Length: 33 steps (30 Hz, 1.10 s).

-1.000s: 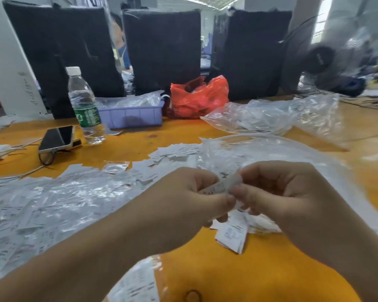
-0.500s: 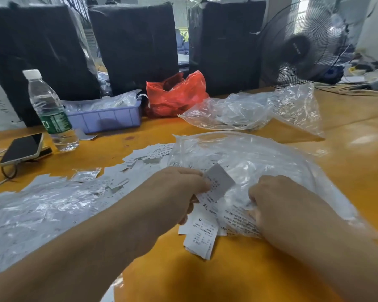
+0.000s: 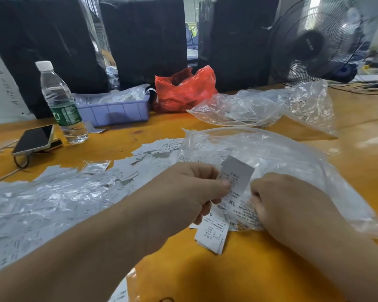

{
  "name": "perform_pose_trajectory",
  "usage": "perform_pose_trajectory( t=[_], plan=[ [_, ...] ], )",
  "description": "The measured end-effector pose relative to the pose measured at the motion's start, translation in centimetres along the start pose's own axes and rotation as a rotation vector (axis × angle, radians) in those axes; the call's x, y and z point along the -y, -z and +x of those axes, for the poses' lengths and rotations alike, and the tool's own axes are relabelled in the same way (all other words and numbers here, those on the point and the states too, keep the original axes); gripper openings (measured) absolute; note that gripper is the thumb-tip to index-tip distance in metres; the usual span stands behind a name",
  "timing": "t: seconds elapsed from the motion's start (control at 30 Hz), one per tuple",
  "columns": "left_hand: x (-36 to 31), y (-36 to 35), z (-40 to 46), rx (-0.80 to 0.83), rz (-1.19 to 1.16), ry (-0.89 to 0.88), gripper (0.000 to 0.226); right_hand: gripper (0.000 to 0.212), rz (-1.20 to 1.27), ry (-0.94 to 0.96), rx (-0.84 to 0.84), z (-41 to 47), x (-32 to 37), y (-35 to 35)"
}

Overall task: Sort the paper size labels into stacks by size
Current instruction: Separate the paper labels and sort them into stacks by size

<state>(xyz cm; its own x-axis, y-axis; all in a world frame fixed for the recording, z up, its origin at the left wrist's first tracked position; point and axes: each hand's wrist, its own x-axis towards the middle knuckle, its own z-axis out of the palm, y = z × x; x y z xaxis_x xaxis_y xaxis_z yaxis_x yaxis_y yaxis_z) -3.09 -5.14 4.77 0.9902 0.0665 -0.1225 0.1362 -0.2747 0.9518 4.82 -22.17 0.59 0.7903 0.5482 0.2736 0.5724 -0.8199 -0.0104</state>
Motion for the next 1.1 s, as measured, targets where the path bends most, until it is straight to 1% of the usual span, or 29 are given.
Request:
perform_pose_trajectory(
  t=[0.13, 0.27, 0.4, 0.57, 0.73, 0.83, 0.93, 1.03, 1.1],
  plan=[
    [0.1, 0.2, -0.5, -0.016, 0.003, 0.010, 0.018, 0.016, 0.042, -0.025, -0.062, 0.0, 0.0, 0.5],
    [0.4, 0.6, -1.0, -0.030, 0.004, 0.022, 0.015, 0.015, 0.132, -0.027, -0.165, 0.0, 0.4, 0.8],
    [0.5, 1.0, -1.6, -0.050, -0.007, 0.022, 0.015, 0.020, 0.228, 0.003, -0.160, 0.1, 0.4, 0.5],
    [0.7, 1.4, -1.8, -0.053, -0.011, 0.021, 0.014, 0.022, 0.277, 0.029, -0.218, -0.2, 0.6, 0.6],
    [1.0, 1.0, -1.3, -0.050, -0.004, 0.016, 0.011, 0.015, 0.378, 0.050, -0.378, -0.6, 0.9, 1.1],
    [0.9, 0.6, -0.9, -0.035, 0.012, 0.014, 0.010, 0.013, 0.391, 0.086, -0.413, -0.6, 0.8, 0.9],
    [0.8, 0.3, -0.5, -0.028, 0.020, 0.019, 0.010, 0.017, 0.361, 0.112, -0.429, -0.5, 0.6, 0.8],
    [0.7, 0.0, -0.2, -0.024, 0.031, 0.021, 0.012, 0.014, 0.327, 0.133, -0.452, -0.5, 0.4, 0.5],
    [0.7, 0.0, 0.0, -0.034, 0.027, 0.010, 0.013, 0.017, 0.339, 0.150, -0.487, -0.5, 0.2, 0.3]
  ],
)
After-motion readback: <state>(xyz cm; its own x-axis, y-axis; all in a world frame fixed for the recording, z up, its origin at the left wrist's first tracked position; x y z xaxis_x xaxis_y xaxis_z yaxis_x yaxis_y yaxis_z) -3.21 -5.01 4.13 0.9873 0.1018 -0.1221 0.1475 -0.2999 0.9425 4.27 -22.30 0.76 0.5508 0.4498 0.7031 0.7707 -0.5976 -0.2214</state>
